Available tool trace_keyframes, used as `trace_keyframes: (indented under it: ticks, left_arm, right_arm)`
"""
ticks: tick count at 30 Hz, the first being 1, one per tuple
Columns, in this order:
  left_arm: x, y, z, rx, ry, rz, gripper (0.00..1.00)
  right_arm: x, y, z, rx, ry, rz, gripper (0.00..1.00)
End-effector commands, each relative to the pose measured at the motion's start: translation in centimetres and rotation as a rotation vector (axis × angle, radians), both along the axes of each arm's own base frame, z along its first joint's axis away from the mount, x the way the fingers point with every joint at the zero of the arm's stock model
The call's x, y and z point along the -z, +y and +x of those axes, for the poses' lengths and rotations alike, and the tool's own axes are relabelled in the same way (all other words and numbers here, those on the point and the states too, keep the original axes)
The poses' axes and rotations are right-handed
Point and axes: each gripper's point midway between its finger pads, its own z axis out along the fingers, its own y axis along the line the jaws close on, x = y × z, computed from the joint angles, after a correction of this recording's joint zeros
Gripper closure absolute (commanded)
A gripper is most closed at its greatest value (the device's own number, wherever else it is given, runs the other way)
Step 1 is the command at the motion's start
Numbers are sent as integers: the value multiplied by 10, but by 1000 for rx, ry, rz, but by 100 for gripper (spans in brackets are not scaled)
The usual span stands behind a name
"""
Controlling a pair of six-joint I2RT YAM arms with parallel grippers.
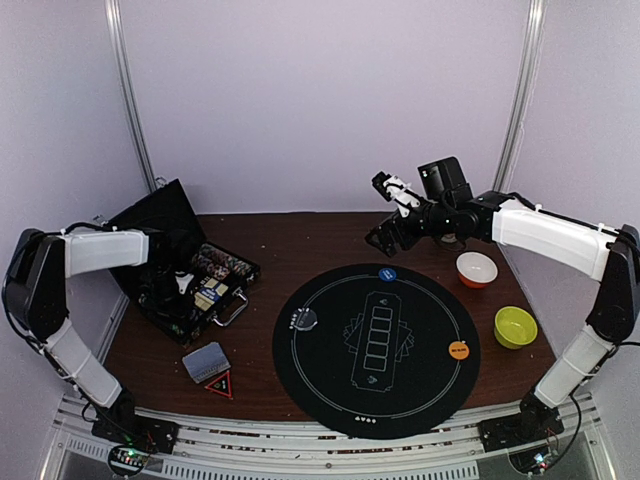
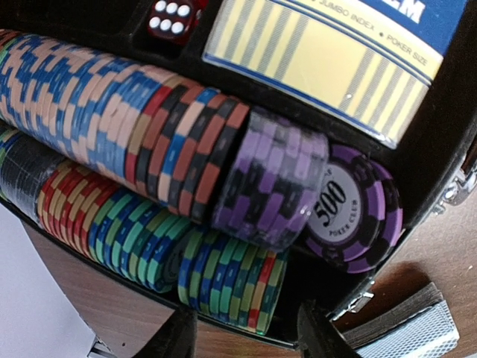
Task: Distribute texas hold em gaming equipment
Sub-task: Pick up the pile of poker chips from the chip case.
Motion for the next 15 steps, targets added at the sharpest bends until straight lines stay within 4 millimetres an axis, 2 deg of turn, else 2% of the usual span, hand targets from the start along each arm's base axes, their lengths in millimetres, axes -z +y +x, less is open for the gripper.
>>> trace_keyframes:
  ticks: [1,8,15]
  left_arm:
    - [-4,-23,39,78,-162,-89,50]
    - [-8,6,44,53,-169,87,50]
    - [6,-8,40,62,-139,3,53]
  right_arm:
    - [-9,-1,4,0,-14,-2,0]
    - [-6,3,1,-18,6,7,0]
    - [-6,4,1,-25,16,2,0]
